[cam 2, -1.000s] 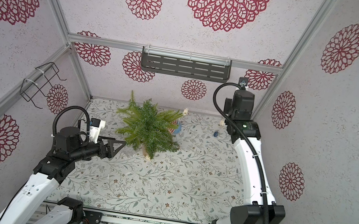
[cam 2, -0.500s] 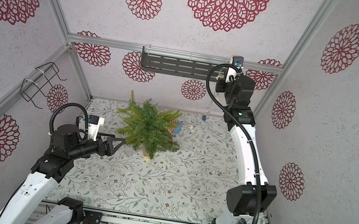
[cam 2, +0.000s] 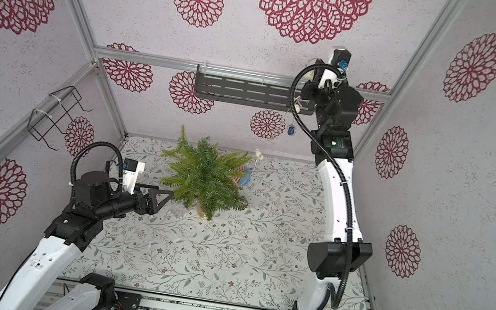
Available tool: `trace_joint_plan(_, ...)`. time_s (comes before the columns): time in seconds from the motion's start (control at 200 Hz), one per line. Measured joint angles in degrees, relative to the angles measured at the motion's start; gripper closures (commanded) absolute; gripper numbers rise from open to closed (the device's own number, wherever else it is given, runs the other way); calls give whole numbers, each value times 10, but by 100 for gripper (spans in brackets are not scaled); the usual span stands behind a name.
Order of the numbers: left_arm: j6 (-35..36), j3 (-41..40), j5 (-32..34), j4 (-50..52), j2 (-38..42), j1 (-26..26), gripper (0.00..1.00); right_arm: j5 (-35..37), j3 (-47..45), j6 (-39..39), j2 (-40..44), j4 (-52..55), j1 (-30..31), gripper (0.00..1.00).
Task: Remove string lights from the small christmas tree
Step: Remove the light string from the Christmas tree, then place the light string at the center of the board.
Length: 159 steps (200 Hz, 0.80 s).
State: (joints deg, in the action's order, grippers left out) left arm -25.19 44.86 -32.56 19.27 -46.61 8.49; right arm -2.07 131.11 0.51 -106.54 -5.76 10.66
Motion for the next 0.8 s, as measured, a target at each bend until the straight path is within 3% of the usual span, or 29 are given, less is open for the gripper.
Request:
trace_joint_plan(0.23,0,0,1,0,4,0,4,19,-46,28,28,22,0,100)
trace_joint_plan(0.61,0,0,1,12,14,0,4,94,-260,75,177,17,-2,100)
trace_joint_plan(0.796,0,-1,0,15,17,0,4,159,-395,58,191,-1,-21,100)
